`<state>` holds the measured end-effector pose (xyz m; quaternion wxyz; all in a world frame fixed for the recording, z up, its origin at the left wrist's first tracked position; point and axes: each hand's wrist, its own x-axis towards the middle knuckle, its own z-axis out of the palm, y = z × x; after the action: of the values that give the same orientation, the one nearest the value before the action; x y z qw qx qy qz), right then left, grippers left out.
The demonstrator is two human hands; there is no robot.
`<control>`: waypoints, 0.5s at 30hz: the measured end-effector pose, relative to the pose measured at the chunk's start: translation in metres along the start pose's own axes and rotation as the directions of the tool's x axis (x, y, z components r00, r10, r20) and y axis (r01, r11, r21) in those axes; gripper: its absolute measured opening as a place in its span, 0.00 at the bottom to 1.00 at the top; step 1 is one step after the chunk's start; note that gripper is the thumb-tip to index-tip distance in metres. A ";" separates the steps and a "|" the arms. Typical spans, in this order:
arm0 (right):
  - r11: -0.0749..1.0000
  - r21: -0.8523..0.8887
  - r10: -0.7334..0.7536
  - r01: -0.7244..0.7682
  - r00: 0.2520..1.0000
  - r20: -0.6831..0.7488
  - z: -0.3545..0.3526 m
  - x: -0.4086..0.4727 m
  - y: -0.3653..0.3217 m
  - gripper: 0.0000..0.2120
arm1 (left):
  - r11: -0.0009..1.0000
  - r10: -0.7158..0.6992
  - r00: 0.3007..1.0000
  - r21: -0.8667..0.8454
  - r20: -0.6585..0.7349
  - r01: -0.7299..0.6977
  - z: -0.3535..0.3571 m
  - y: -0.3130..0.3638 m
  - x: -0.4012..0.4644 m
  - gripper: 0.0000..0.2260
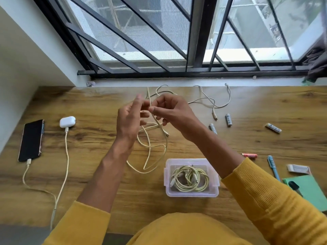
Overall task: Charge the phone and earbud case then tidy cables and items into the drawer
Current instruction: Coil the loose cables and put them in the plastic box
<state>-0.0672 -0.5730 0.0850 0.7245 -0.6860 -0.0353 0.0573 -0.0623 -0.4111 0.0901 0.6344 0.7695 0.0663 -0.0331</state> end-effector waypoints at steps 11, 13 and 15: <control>0.993 -0.059 -0.106 0.101 0.991 -0.082 -0.015 -0.037 -0.042 0.11 | 0.971 0.238 0.962 -0.044 0.134 -0.234 0.004 0.054 -0.019 0.08; 0.983 -0.132 -0.160 0.131 0.957 -0.243 -0.015 -0.042 -0.042 0.09 | 0.971 0.239 0.961 -0.049 0.141 -0.235 0.004 0.057 -0.027 0.08; 0.968 -0.230 -0.190 0.098 0.887 -0.422 -0.017 -0.045 -0.039 0.05 | 0.970 0.244 0.956 -0.059 0.161 -0.237 0.003 0.061 -0.033 0.07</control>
<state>-0.1085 -0.5977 0.1246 0.6425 -0.7464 0.0728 -0.1572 -0.0864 -0.4276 0.1528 0.6518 0.7539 -0.0804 -0.0188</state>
